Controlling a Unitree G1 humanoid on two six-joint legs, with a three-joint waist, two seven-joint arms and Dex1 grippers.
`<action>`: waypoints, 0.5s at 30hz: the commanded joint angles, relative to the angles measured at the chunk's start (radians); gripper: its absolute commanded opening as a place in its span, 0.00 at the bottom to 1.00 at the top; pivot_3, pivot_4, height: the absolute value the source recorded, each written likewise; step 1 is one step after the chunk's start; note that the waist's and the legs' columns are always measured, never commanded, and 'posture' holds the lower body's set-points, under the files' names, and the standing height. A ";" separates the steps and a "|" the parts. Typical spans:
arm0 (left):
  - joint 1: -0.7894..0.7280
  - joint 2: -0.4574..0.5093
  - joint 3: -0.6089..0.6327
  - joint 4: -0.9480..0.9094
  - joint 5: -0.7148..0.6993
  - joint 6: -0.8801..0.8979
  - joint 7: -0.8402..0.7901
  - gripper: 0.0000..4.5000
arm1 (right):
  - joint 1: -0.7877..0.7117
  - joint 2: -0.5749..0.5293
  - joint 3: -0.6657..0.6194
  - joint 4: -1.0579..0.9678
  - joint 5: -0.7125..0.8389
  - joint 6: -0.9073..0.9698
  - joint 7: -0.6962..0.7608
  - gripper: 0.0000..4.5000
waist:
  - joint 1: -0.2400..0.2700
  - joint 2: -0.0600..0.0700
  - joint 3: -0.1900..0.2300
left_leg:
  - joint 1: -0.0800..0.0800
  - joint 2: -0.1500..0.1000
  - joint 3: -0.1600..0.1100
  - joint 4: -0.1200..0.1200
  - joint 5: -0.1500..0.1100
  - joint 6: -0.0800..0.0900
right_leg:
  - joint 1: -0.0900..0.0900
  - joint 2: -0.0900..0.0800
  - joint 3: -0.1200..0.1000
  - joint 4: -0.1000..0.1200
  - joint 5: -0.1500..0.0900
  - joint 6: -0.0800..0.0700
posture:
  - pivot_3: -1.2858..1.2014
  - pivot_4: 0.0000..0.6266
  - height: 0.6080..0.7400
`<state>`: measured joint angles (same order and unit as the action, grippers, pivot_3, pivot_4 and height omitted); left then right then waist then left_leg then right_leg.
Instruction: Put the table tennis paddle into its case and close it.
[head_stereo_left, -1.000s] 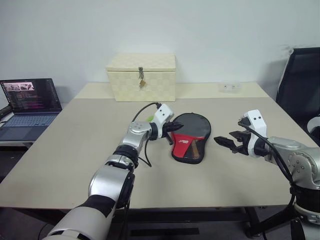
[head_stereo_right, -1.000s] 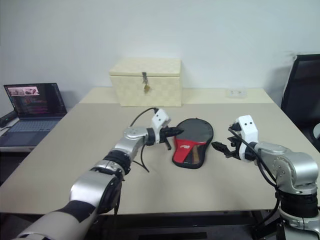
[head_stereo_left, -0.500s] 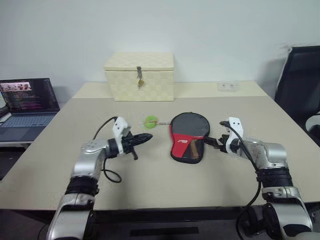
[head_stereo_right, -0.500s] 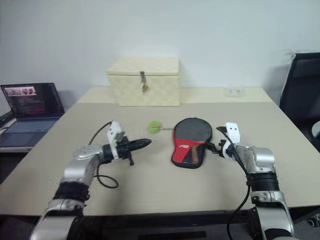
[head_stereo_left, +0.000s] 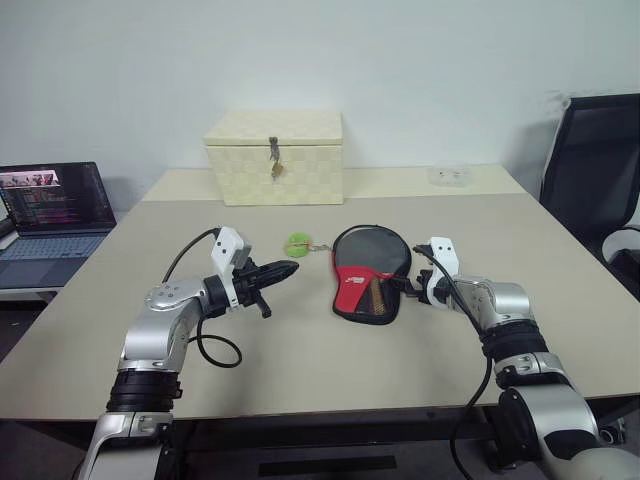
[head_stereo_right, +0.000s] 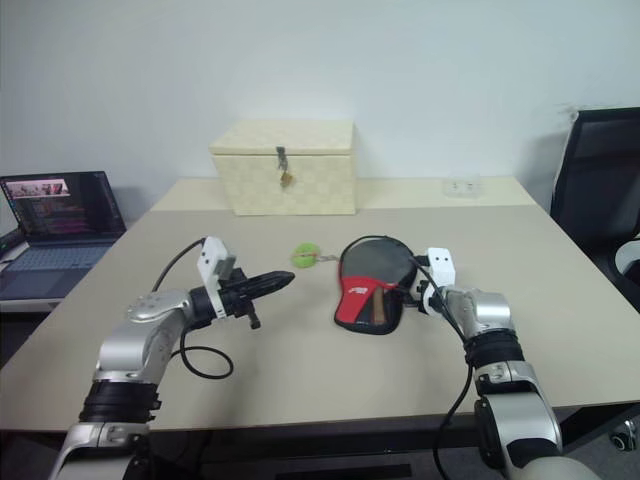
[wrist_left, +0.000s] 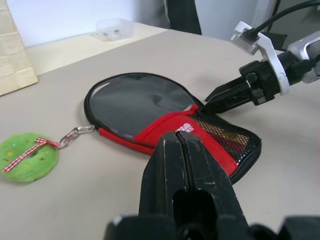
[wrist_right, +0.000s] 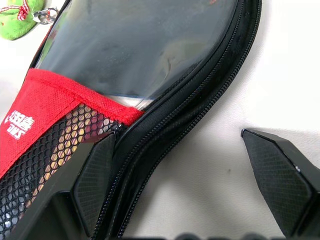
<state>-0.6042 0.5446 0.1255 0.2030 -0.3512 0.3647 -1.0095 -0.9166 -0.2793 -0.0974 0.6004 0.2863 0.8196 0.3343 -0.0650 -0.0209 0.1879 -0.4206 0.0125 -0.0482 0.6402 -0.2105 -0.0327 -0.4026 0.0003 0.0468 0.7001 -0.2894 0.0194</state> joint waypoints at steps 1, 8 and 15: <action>0.004 0.027 0.026 -0.047 -0.025 0.000 0.010 0.00 | -0.017 -0.045 -0.041 -0.069 0.015 0.018 0.013 0.98 | 0.003 0.000 0.000 | 0.000 0.000 0.000 0.000 0.000 0.000 | 0.000 0.000 0.000 0.000 0.000 0.000 | 0.52 0.24 1.00; 0.016 0.043 0.032 -0.045 -0.046 0.009 0.015 0.00 | 0.018 0.004 -0.108 -0.201 0.091 0.134 -0.025 0.98 | 0.007 0.000 0.000 | -0.002 0.000 -0.001 -0.001 0.000 0.000 | -0.001 -0.001 0.000 -0.001 0.000 0.000 | 0.52 0.24 1.00; 0.001 0.053 0.023 -0.026 -0.048 0.006 0.012 0.00 | 0.057 0.059 -0.050 -0.203 0.040 0.094 -0.052 0.98 | 0.009 0.000 0.000 | -0.002 -0.001 -0.001 -0.001 0.000 0.000 | -0.001 -0.001 -0.001 -0.002 0.000 0.000 | 0.52 0.24 1.00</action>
<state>-0.5865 0.5859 0.1268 0.1995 -0.3799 0.3805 -0.9946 -0.8537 -0.2206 -0.1555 0.4278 0.3332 0.9427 0.2838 -0.0564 -0.0208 0.1880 -0.4231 0.0117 -0.0488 0.6395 -0.2106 -0.0325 -0.4037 -0.0009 0.0458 0.6983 -0.2895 0.0194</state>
